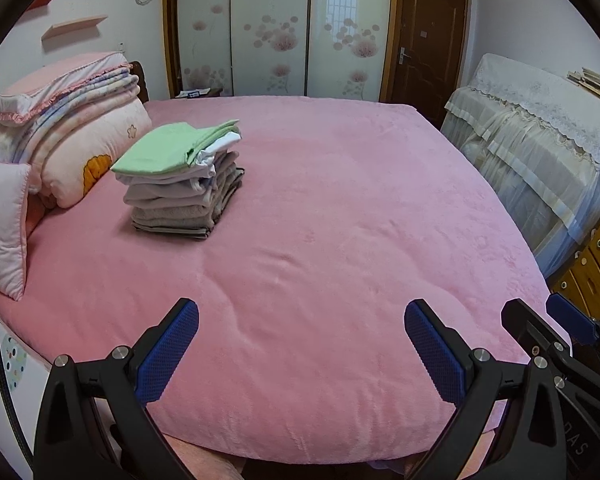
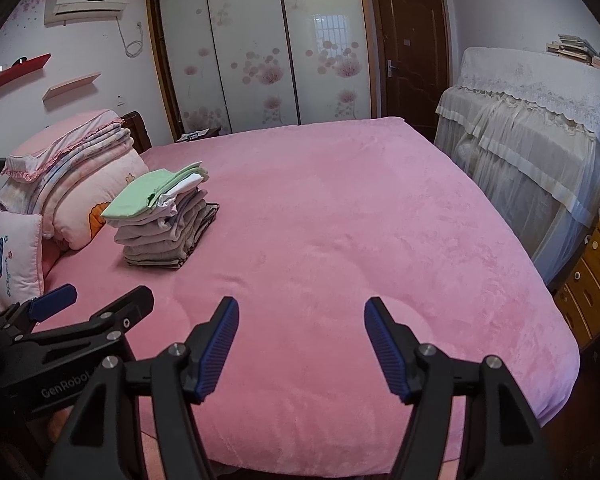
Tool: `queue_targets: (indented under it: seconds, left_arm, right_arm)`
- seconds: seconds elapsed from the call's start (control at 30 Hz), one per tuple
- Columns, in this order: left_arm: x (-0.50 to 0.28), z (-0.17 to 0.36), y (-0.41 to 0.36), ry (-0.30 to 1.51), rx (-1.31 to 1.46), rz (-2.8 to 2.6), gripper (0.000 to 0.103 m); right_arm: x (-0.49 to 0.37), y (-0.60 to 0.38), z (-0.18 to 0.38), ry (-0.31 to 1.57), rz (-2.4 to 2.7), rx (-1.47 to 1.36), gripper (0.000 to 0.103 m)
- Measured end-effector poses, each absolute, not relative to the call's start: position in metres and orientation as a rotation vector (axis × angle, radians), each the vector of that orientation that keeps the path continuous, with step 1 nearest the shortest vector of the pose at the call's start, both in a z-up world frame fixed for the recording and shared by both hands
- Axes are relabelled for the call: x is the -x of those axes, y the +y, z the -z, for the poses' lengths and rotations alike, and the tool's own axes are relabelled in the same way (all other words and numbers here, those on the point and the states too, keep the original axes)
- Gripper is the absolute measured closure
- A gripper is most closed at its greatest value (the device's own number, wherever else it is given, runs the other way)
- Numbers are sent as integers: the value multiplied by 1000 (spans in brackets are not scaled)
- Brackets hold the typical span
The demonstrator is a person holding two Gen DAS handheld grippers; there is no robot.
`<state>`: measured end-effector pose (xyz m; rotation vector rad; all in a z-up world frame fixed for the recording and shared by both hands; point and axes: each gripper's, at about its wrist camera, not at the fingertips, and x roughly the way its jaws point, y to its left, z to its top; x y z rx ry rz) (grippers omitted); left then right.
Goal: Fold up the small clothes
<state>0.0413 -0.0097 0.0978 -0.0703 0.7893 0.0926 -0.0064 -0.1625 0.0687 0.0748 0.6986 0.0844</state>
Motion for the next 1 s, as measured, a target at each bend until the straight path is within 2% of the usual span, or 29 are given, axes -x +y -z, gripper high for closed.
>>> queue_targets:
  seconds: [1.0]
  left_arm:
    - [-45,-98,-19,784,38,-112,1]
  right_arm:
    - [7,-164,-69,678,-43,-78,37]
